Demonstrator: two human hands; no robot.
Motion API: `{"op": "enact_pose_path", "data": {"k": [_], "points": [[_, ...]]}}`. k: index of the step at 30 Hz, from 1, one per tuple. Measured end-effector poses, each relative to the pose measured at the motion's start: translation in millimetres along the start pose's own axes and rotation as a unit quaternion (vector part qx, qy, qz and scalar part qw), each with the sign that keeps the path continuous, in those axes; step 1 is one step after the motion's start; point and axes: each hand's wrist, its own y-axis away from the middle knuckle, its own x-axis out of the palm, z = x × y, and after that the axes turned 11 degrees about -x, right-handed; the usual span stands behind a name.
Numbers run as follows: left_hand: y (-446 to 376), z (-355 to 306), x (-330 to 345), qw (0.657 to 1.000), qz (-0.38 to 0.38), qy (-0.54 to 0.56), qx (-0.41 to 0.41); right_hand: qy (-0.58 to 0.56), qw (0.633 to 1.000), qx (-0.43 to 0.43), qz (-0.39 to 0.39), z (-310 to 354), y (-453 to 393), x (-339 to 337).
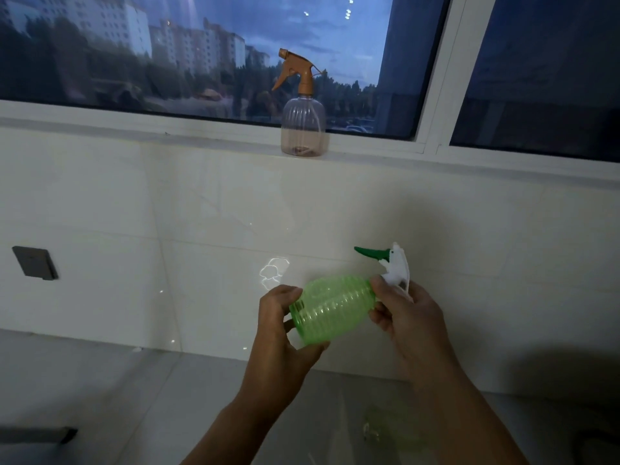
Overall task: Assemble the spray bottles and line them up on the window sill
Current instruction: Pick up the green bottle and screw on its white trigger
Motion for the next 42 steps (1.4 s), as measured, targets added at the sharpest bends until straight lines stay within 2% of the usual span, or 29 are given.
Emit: {"op": "enact_pose_path", "data": {"k": [4,7,10,13,17,20,24,28,33,37,42], "points": [[1,-9,27,0.991,-0.107,0.069,-0.039,0.012,0.996,0.050,0.067,10,15,22],[-9,-15,43,0.989,-0.134,0.067,-0.014,0.101,0.991,-0.028,0.078,10,22,41],[-27,-28,49,0.991,-0.104,0.081,-0.005,0.145,0.985,-0.079,0.057,21,7,46],[-49,-44,45,0.995,-0.029,0.091,-0.002,0.176,0.974,-0.129,0.066,43,-22,47],[-97,-68,36,0.998,0.008,-0.029,0.053,0.182,0.960,-0.192,0.096,82,-74,50],[-145,-96,40,0.995,0.063,-0.068,0.025,0.207,0.941,-0.237,0.123,108,-117,56],[-213,-126,49,0.994,0.095,-0.045,0.030,0.227,0.922,-0.282,0.136,125,-175,73],[-257,-138,59,0.986,0.141,-0.087,-0.017,0.257,0.916,-0.272,0.148,128,-220,84],[-283,-135,70,0.969,0.161,-0.184,-0.036,0.311,0.895,-0.261,0.183,131,-251,92],[-299,-128,77,0.956,0.131,-0.258,-0.058,0.354,0.877,-0.257,0.199,133,-262,97],[-307,-123,84,0.948,0.107,-0.296,-0.055,0.370,0.875,-0.254,0.184,129,-266,101]]}}
